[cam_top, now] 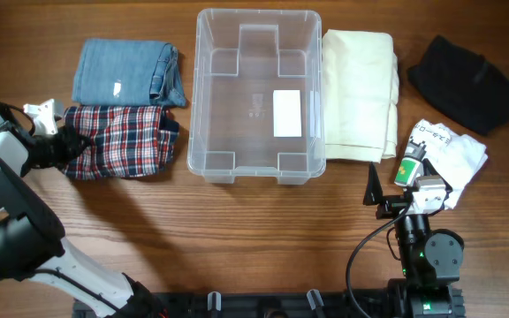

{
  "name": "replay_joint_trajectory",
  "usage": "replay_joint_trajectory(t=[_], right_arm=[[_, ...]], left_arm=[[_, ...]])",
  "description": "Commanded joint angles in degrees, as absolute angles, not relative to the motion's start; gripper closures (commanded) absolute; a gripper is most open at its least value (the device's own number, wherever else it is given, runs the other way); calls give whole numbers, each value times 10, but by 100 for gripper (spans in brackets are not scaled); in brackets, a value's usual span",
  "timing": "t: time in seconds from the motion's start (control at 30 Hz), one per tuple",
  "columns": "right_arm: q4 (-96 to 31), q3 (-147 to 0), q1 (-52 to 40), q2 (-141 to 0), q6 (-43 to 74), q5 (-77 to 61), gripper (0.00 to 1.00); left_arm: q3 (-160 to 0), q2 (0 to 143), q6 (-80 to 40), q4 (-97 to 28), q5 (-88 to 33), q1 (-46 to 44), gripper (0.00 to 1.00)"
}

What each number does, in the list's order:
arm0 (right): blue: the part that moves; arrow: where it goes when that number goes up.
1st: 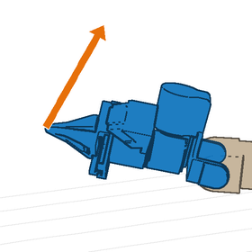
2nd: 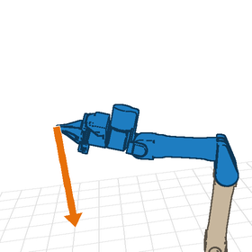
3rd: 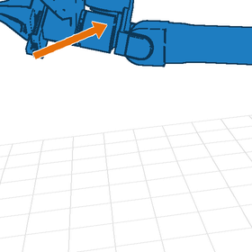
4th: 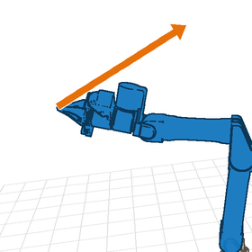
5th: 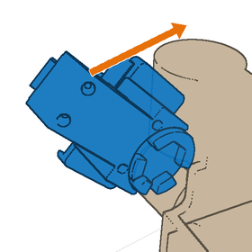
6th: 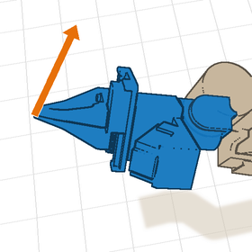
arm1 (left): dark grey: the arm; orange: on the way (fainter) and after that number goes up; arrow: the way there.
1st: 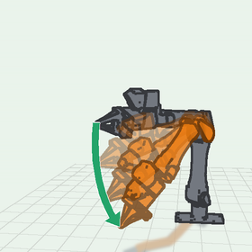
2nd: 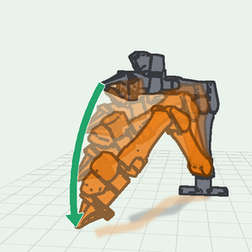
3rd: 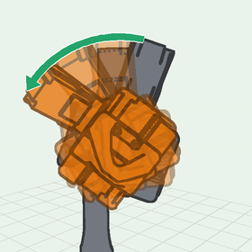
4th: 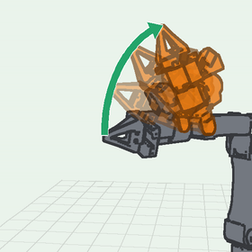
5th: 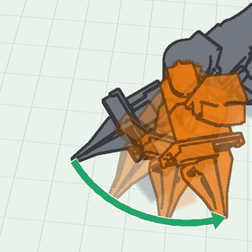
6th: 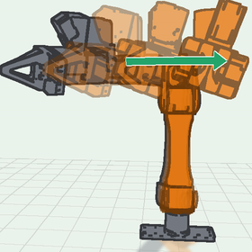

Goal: Pack container
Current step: 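Lift the plaid shirt with the left gripper over the container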

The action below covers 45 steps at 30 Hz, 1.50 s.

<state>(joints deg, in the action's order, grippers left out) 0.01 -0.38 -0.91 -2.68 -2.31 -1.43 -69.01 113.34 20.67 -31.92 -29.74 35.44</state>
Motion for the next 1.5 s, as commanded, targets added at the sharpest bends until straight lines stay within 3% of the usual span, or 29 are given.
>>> replay_joint_trajectory(t=[0.0,0.23,0.4,0.6,0.8,1.07,1.3,1.47], right_arm=[[3,-3,-7,-24,-30,-9,0],[3,-3,-7,-24,-30,-9,0],[3,-3,-7,-24,-30,-9,0],[3,-3,-7,-24,-30,-9,0],[3,-3,-7,-24,-30,-9,0],[3,-3,-7,-24,-30,-9,0],[3,-3,-7,-24,-30,-9,0],[3,-3,-7,-24,-30,-9,0]], left_arm=[[-681,1152,201,-333,-360,347,96],[-696,1072,37,-352,-395,347,96],[-721,969,19,-409,-411,347,96],[-721,837,-7,-376,-411,311,96],[-721,768,-85,-225,-411,208,96],[-721,780,-228,15,-363,39,96],[-721,853,-262,84,-215,-94,96],[-721,944,-307,150,-202,-139,96]])
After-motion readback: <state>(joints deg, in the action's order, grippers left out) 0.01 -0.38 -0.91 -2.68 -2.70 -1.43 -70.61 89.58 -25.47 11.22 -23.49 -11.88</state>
